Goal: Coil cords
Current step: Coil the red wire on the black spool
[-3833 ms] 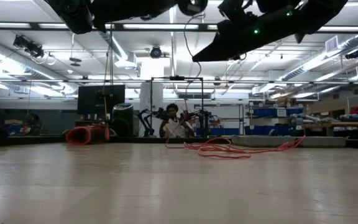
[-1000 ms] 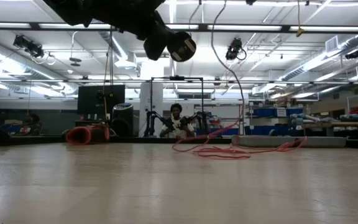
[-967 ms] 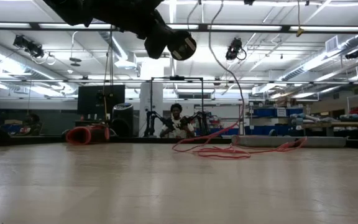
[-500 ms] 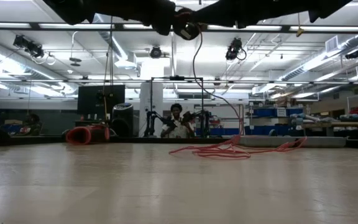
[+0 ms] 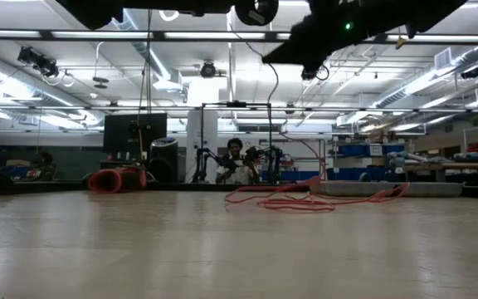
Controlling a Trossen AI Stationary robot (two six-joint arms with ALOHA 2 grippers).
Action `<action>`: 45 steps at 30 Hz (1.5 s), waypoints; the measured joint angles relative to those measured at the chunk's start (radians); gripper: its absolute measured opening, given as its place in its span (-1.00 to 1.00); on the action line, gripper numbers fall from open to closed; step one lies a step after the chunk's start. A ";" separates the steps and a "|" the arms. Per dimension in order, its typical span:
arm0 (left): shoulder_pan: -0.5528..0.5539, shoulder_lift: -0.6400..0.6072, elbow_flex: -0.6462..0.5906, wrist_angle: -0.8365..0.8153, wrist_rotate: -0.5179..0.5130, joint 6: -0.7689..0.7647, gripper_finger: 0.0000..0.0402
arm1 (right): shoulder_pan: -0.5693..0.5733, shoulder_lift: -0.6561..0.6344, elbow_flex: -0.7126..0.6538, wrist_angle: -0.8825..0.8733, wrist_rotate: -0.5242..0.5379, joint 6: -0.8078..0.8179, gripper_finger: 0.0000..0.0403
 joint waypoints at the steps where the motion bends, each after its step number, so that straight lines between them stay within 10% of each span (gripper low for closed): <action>1: -0.003 0.000 0.000 0.006 0.001 -0.008 -1.00 | -0.010 0.000 0.000 -0.019 0.029 0.000 -1.00; 19: -0.002 0.000 0.000 -0.197 -0.062 -0.038 -1.00 | -0.009 -0.244 0.000 -0.346 0.340 -0.052 -1.00; 34: 0.079 0.000 0.001 -0.302 -0.081 -0.039 -1.00 | 0.044 -0.150 0.000 -0.006 -0.123 -0.047 -1.00; 45: 0.071 0.000 0.000 -0.133 -0.021 -0.073 -1.00 | -0.011 0.036 0.000 0.205 -0.207 -0.054 -1.00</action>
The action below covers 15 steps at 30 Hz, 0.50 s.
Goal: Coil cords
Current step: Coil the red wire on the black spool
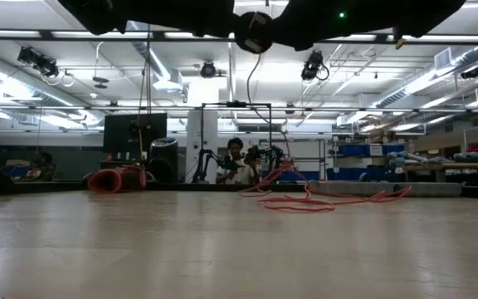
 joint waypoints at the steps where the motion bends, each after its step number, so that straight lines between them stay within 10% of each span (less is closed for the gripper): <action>1: 0.000 0.000 0.000 0.013 0.018 -0.017 -1.00 | -0.005 0.009 0.001 0.016 -0.006 0.000 -1.00; 15: -0.006 -0.003 -0.002 0.149 0.152 -0.082 -1.00 | -0.072 0.059 0.002 0.090 0.017 -0.019 -1.00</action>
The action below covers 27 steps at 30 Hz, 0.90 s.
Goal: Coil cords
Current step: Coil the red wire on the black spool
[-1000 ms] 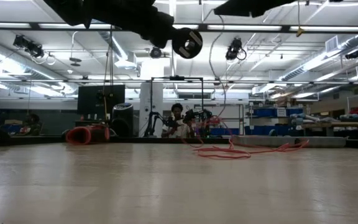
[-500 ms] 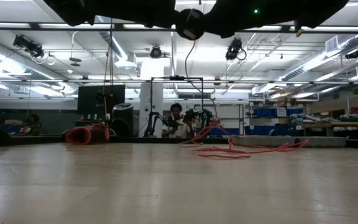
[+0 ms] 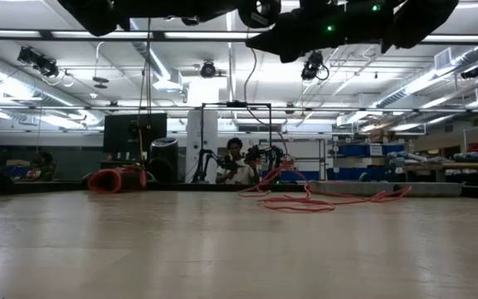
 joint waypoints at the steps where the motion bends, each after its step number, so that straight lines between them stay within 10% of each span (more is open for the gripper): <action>1: -0.002 -0.005 0.000 -0.007 0.000 0.000 -1.00 | 0.002 -0.008 -0.002 -0.011 0.038 -0.011 -1.00; 16: -0.021 -0.023 0.007 -0.022 -0.006 -0.004 -1.00 | -0.048 -0.177 -0.018 -0.471 0.149 0.154 -0.68; 27: -0.021 -0.038 0.004 -0.036 0.024 -0.006 -1.00 | -0.119 -0.176 -0.026 -0.616 -0.124 0.403 -0.44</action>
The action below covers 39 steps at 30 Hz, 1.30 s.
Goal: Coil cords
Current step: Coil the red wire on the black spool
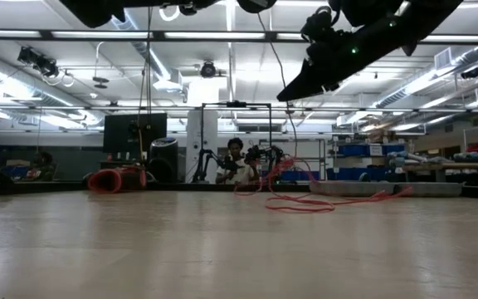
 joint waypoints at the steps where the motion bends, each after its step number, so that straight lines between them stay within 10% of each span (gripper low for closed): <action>1: 0.000 0.000 0.000 0.001 0.001 -0.010 -1.00 | -0.001 -0.001 -0.011 0.014 0.002 0.000 -0.44; 39: 0.042 0.003 -0.002 0.070 -0.035 -0.042 -1.00 | -0.056 0.053 -0.198 0.501 -0.280 0.232 -0.45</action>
